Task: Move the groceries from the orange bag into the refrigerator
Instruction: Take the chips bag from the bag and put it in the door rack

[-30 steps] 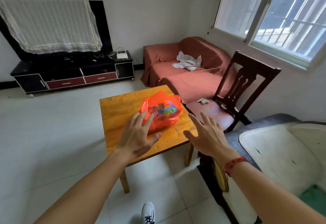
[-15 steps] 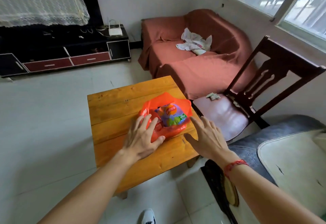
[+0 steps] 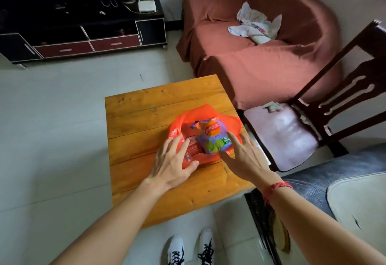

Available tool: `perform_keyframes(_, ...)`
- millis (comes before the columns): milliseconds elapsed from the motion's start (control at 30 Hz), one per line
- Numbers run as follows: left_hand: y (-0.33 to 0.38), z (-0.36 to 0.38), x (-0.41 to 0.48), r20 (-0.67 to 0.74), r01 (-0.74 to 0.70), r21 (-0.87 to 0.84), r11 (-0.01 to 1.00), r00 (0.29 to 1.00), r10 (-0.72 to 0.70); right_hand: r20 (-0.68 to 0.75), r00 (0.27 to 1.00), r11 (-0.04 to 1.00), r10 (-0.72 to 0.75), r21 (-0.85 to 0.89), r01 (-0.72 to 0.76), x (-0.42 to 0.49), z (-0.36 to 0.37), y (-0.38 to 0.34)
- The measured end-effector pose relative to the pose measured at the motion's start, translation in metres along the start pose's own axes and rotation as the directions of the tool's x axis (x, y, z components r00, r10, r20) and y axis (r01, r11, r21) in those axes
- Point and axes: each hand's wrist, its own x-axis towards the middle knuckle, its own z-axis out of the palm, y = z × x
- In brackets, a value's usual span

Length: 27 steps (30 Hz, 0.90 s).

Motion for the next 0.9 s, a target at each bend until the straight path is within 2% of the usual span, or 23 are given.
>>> perform_keyframes(167, -0.001, 0.013, 0.031, 0.041, 0.057, -0.039, 0.998, 0.998, -0.056, 0.04, 0.999, 1.0, -0.009, 0.022, 0.008, 0.029, 0.007, 0.003)
perform_keyframes(300, 0.005, 0.035, 0.065, 0.107, 0.171, -0.23, 0.958, 0.983, -0.149, 0.096, 0.995, 0.998, -0.012, 0.067, 0.006, 0.062, 0.022, 0.007)
perform_keyframes(400, 0.006, 0.056, 0.093, 0.167, 0.245, -0.373, 0.895, 0.966, -0.195, 0.145, 0.989, 0.992, -0.001, 0.128, -0.018, 0.093, 0.038, 0.01)
perform_keyframes(533, 0.005, 0.082, 0.128, 0.209, 0.372, -0.467, 0.802, 0.928, -0.309, 0.19, 0.981, 0.978, 0.034, 0.197, -0.072, 0.128, 0.059, 0.016)
perform_keyframes(667, 0.005, 0.11, 0.156, 0.346, 0.521, -0.605, 0.602, 0.853, -0.391, 0.227, 0.968, 0.958, 0.103, 0.239, -0.158, 0.152, 0.075, 0.03)
perform_keyframes(900, 0.011, 0.142, 0.181, 0.439, 0.64, -0.597, 0.483, 0.765, -0.471, 0.328, 0.922, 0.903, 0.207, 0.297, -0.309, 0.183, 0.095, 0.054)
